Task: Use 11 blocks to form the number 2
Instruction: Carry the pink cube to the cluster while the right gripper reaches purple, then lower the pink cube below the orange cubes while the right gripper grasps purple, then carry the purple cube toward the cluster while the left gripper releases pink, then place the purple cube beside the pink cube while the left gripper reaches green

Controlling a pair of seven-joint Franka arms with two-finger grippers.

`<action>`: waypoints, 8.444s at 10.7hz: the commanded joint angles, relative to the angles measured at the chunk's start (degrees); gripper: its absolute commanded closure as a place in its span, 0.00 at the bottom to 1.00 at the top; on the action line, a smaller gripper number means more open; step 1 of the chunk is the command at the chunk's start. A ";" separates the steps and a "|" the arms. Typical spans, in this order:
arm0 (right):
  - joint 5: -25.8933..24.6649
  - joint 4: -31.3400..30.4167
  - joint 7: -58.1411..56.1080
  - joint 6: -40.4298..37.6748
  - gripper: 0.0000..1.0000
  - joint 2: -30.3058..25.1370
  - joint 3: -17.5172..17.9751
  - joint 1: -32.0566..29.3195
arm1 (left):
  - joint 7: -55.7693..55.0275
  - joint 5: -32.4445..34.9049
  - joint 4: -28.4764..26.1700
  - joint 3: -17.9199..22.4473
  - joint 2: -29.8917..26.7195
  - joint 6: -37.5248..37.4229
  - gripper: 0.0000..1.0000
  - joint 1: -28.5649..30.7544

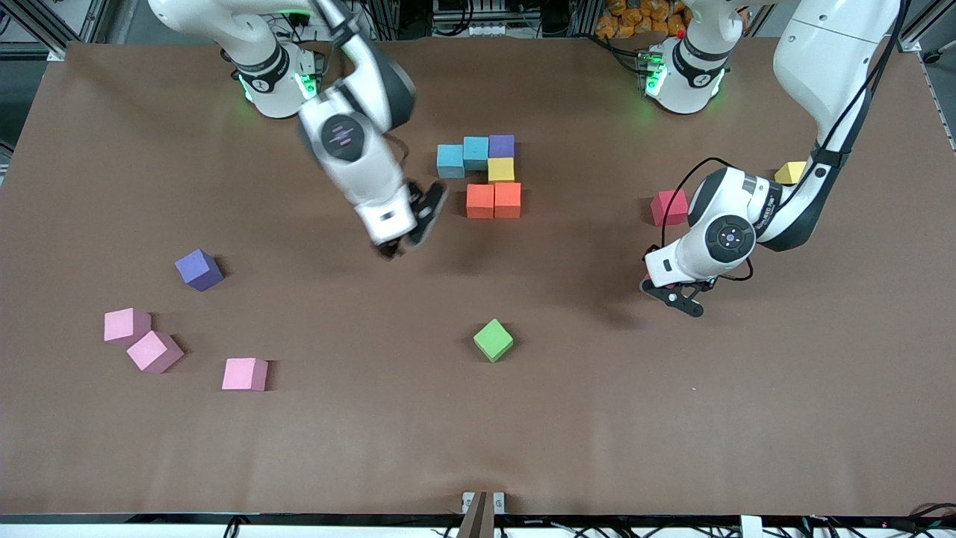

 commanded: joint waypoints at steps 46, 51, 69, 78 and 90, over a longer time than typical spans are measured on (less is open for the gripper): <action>3.24 -8.29 -16.61 -4.35 0.76 -0.07 -2.77 -40.08 | -155.72 -13.10 17.23 0.54 12.91 14.01 0.97 -46.60; 3.42 -3.97 -3.65 -7.11 0.76 -0.95 -2.59 -28.23 | -155.55 -13.10 16.44 0.54 12.74 14.01 0.97 -46.51; 12.20 1.40 38.58 3.52 0.76 3.88 -2.68 -7.02 | -154.84 -13.10 14.07 0.54 11.15 13.14 0.04 -46.07; 12.20 1.40 47.62 6.94 0.76 4.94 -2.60 -2.19 | -151.86 -13.18 14.94 0.20 8.87 11.64 0.00 -44.23; 12.03 0.61 62.84 14.78 0.77 10.04 -2.77 9.05 | -129.23 -13.98 14.95 -4.27 1.58 0.14 0.00 -28.27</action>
